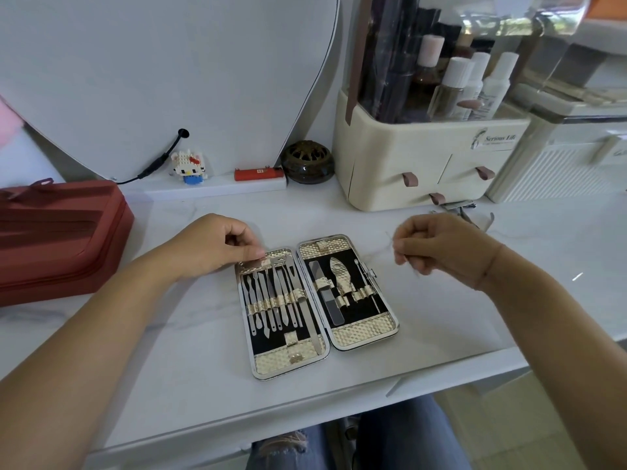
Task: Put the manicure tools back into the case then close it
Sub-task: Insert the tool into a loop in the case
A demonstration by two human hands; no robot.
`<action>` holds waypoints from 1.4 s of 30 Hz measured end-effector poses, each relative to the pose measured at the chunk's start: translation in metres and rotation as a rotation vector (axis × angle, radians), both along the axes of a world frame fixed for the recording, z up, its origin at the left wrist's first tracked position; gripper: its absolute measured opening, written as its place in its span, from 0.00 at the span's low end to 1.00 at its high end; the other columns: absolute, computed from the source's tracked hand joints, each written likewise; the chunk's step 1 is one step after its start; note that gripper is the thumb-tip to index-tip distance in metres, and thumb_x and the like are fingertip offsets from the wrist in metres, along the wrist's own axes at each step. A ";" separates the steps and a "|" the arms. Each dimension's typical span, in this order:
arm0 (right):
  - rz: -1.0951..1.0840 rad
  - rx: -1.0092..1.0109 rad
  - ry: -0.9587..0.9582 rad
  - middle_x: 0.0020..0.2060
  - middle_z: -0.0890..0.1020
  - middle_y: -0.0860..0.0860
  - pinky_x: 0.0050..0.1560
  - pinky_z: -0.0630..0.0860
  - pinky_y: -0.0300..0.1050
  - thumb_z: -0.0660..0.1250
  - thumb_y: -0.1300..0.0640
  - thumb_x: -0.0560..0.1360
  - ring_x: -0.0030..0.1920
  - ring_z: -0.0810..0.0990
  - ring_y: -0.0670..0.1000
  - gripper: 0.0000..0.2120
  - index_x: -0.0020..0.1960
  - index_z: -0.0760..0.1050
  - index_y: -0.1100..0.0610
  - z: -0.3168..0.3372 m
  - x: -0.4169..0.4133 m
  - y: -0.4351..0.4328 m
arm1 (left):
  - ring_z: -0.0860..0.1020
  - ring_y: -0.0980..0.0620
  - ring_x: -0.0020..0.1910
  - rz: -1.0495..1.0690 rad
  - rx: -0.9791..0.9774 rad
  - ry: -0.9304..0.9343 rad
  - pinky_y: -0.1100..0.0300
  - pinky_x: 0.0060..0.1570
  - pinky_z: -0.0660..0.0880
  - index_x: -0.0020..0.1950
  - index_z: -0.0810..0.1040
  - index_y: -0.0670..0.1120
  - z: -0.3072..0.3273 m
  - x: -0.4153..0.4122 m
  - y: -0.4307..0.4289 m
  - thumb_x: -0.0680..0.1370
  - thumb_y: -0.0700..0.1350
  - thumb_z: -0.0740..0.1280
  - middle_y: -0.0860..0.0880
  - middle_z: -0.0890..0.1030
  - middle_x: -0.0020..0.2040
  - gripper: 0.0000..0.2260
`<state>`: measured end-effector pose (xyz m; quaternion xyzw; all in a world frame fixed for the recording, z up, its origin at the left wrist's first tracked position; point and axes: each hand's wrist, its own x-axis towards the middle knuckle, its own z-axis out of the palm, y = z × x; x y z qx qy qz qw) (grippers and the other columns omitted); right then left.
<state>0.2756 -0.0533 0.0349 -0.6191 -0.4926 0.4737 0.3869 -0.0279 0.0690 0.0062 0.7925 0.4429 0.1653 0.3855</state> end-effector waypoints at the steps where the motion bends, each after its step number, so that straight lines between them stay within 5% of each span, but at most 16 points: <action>1: 0.009 -0.003 0.048 0.30 0.81 0.56 0.24 0.72 0.34 0.66 0.69 0.72 0.22 0.74 0.44 0.04 0.41 0.74 0.62 -0.002 -0.008 0.005 | 0.75 0.54 0.34 0.000 -0.002 -0.003 0.59 0.39 0.71 0.37 0.84 0.49 0.000 0.000 0.000 0.69 0.48 0.75 0.46 0.84 0.37 0.04; 15: 0.014 -0.048 -0.069 0.30 0.82 0.56 0.30 0.78 0.36 0.69 0.68 0.71 0.26 0.80 0.46 0.02 0.40 0.77 0.66 -0.010 -0.045 0.033 | 0.75 0.54 0.35 0.002 -0.005 0.002 0.58 0.41 0.71 0.38 0.84 0.48 0.001 0.000 0.000 0.70 0.48 0.75 0.46 0.83 0.38 0.04; 24: 0.030 -0.015 -0.318 0.32 0.85 0.52 0.30 0.71 0.33 0.70 0.64 0.71 0.24 0.75 0.44 0.03 0.43 0.76 0.59 -0.008 -0.048 0.028 | 0.76 0.52 0.36 -0.001 -0.012 -0.002 0.56 0.42 0.71 0.38 0.84 0.48 0.000 0.000 0.001 0.70 0.47 0.75 0.46 0.84 0.38 0.04; 31: -0.040 -0.035 -0.233 0.19 0.75 0.43 0.23 0.65 0.29 0.71 0.60 0.71 0.20 0.69 0.40 0.04 0.41 0.79 0.61 -0.016 -0.048 0.024 | 0.76 0.49 0.36 -0.009 -0.004 -0.010 0.55 0.41 0.71 0.37 0.84 0.49 0.000 -0.001 0.002 0.70 0.47 0.75 0.44 0.83 0.37 0.04; 37: -0.084 -0.117 -0.115 0.26 0.71 0.55 0.21 0.60 0.34 0.72 0.60 0.70 0.21 0.63 0.46 0.07 0.39 0.79 0.65 -0.015 -0.047 0.024 | 0.76 0.49 0.36 -0.011 -0.002 -0.013 0.55 0.42 0.71 0.38 0.84 0.48 0.000 0.000 0.001 0.70 0.47 0.75 0.44 0.83 0.38 0.04; 42: -0.099 -0.149 -0.088 0.27 0.71 0.55 0.20 0.58 0.33 0.71 0.61 0.70 0.20 0.62 0.45 0.10 0.43 0.79 0.69 -0.017 -0.047 0.026 | 0.75 0.48 0.36 -0.010 -0.008 -0.014 0.54 0.41 0.72 0.38 0.84 0.47 0.000 0.000 0.001 0.70 0.48 0.75 0.42 0.84 0.38 0.05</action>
